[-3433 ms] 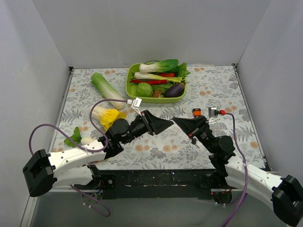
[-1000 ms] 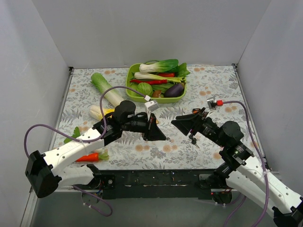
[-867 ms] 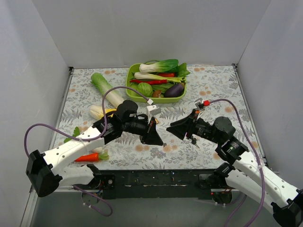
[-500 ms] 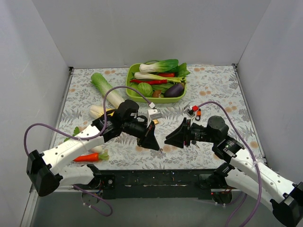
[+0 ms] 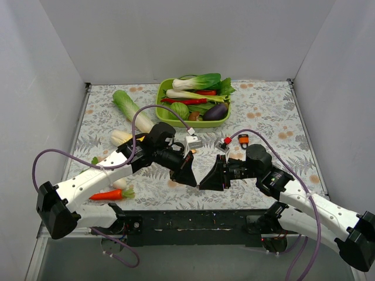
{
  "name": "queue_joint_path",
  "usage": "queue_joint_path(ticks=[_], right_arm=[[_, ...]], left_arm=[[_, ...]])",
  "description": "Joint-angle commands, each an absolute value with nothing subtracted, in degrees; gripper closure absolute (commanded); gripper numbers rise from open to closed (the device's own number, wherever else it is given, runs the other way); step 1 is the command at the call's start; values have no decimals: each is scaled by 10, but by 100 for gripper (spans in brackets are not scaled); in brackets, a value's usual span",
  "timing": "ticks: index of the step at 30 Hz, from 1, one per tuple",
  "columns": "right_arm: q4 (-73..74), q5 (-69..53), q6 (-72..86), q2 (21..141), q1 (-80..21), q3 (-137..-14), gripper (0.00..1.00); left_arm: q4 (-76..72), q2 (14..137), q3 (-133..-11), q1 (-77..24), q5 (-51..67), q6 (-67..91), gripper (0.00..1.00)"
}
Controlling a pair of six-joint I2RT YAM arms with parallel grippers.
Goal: Unlock with the key
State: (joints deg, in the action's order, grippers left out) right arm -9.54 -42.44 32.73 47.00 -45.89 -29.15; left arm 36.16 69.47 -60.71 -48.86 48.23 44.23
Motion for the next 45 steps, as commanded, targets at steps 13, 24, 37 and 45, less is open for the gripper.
queue_joint_path(ticks=[13, 24, 37, 45], right_arm=[[-173, -471, 344, 492, -474, -307, 75], [-163, -472, 336, 500, -479, -309, 99], [-232, -343, 410, 466, -474, -229, 99], [-233, -285, 424, 434, -419, -178, 99]], left_arm=[[380, 700, -639, -490, 492, 417, 100], [381, 705, -642, -490, 491, 411, 100], [145, 595, -527, -485, 181, 583, 2], [40, 624, -473, -452, 89, 744, 2]])
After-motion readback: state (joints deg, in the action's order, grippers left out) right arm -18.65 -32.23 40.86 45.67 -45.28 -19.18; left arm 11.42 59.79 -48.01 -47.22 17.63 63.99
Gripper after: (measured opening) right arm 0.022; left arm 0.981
